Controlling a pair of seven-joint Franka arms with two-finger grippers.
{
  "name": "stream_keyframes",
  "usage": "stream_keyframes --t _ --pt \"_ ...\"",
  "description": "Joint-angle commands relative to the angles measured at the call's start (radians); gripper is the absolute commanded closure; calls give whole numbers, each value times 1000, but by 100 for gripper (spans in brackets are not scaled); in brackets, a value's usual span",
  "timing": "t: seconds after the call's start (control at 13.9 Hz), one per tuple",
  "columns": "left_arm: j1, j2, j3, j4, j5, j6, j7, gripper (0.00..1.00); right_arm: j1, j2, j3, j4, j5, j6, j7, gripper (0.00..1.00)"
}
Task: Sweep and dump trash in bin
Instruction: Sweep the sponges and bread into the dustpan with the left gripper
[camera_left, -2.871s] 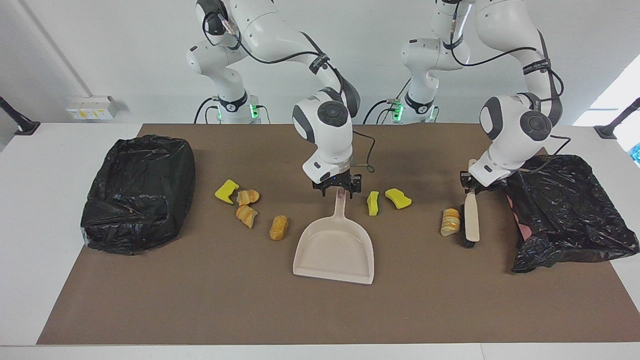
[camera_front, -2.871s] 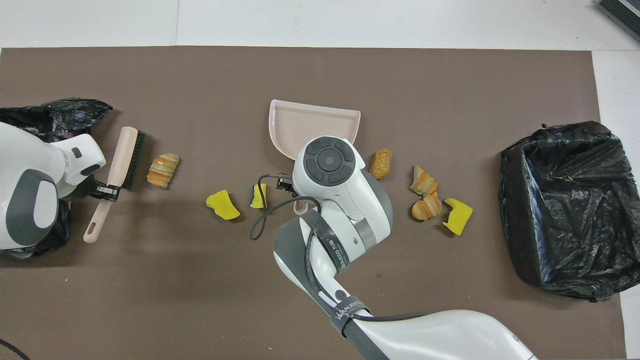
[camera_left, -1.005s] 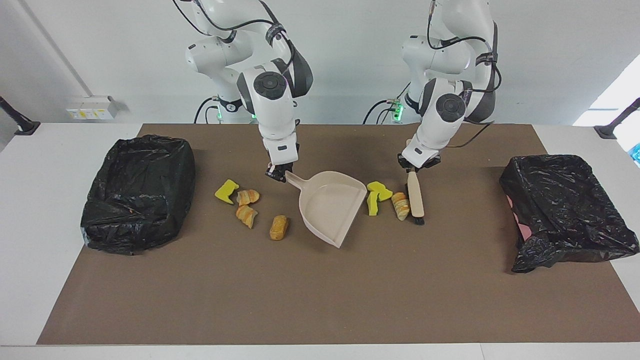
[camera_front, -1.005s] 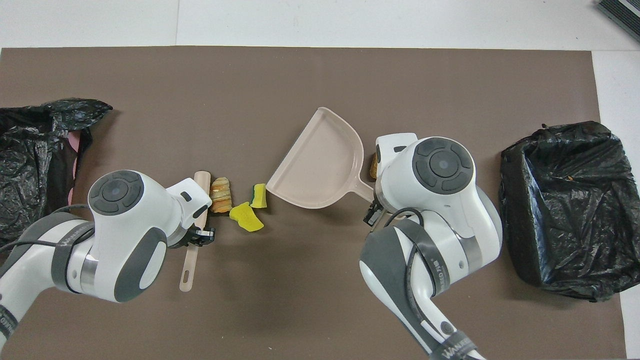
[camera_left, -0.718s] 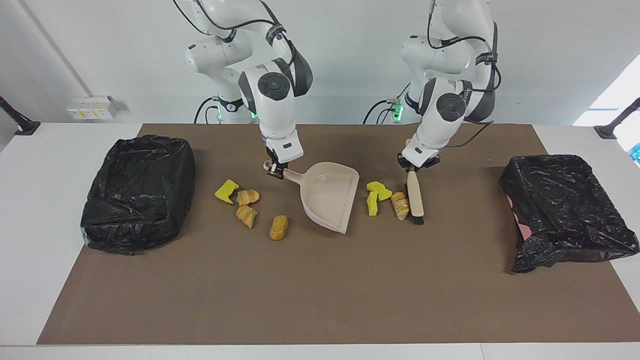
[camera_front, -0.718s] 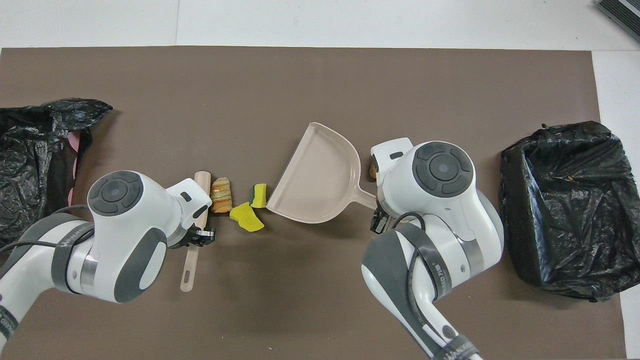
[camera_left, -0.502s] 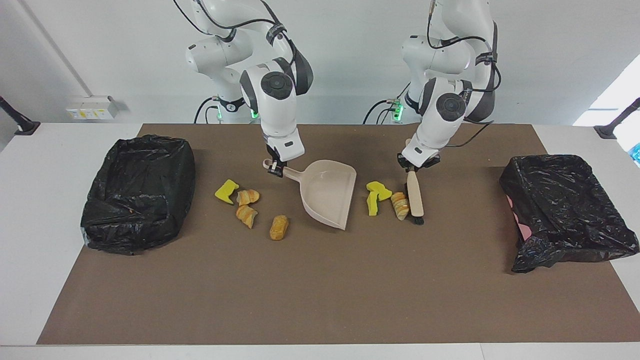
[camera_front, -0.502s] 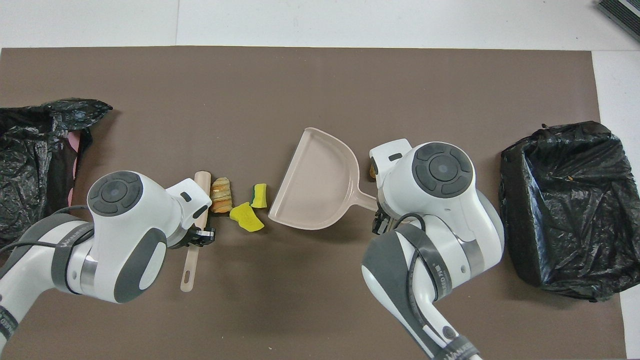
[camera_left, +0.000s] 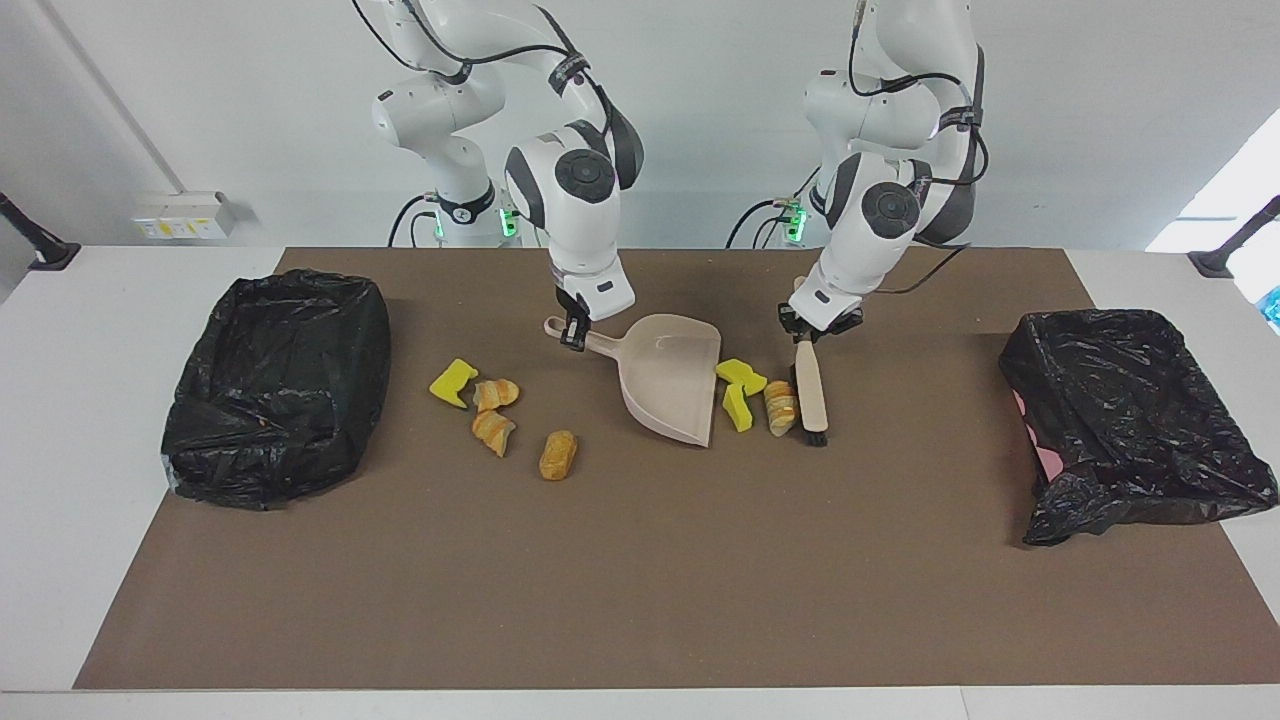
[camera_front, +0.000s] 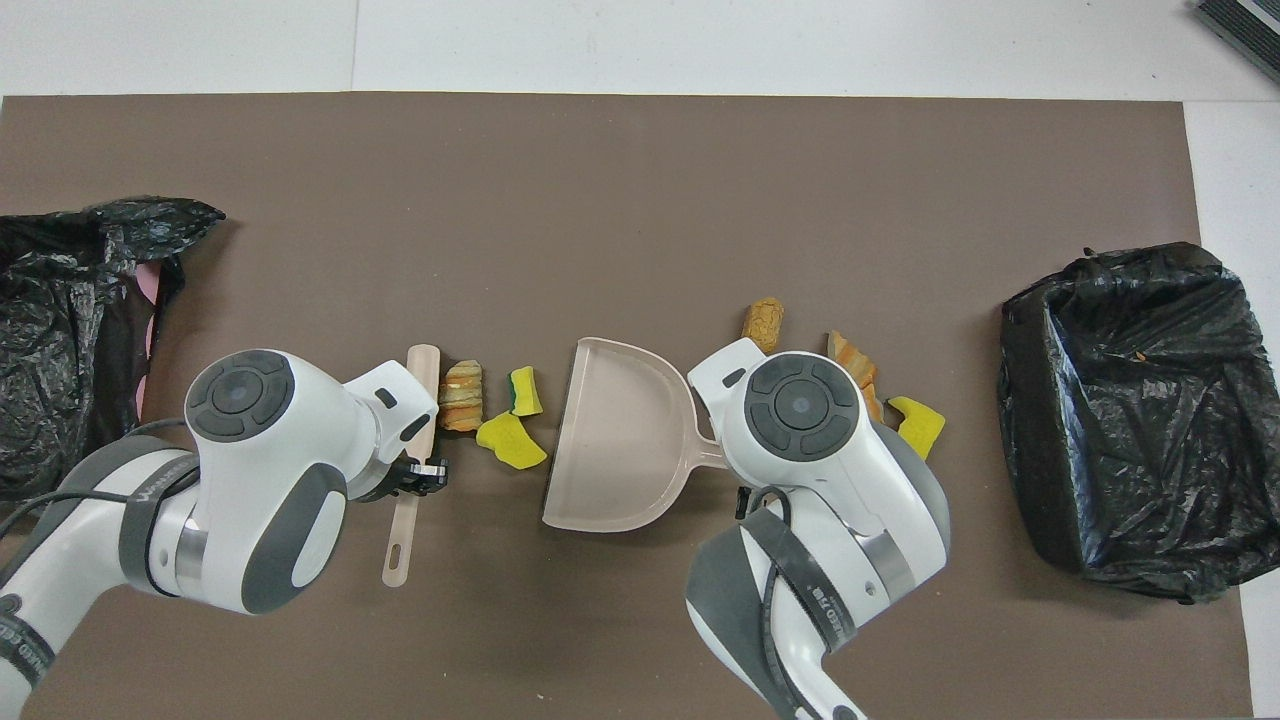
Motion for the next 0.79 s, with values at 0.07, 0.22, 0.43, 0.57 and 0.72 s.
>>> stream_keyframes --t 0.07,0.22,0.43,0.57,0.72 --pt "-65 -25 10 -31 -22 28 1 100 3 7 5 -10 -20 32 35 100" --pt "-114 -23 12 -24 -77 41 -12 100 3 8 5 -10 -20 34 46 100" --pt "-195 -25 10 -16 -116 61 -77 100 3 7 5 -10 -20 32 47 100" --pt "-247 -17 10 10 -189 65 -140 100 0 7 5 -10 -20 32 47 100" --pt "-263 -6 10 36 -196 65 -205 100 -1 7 5 -10 -20 32 47 100"
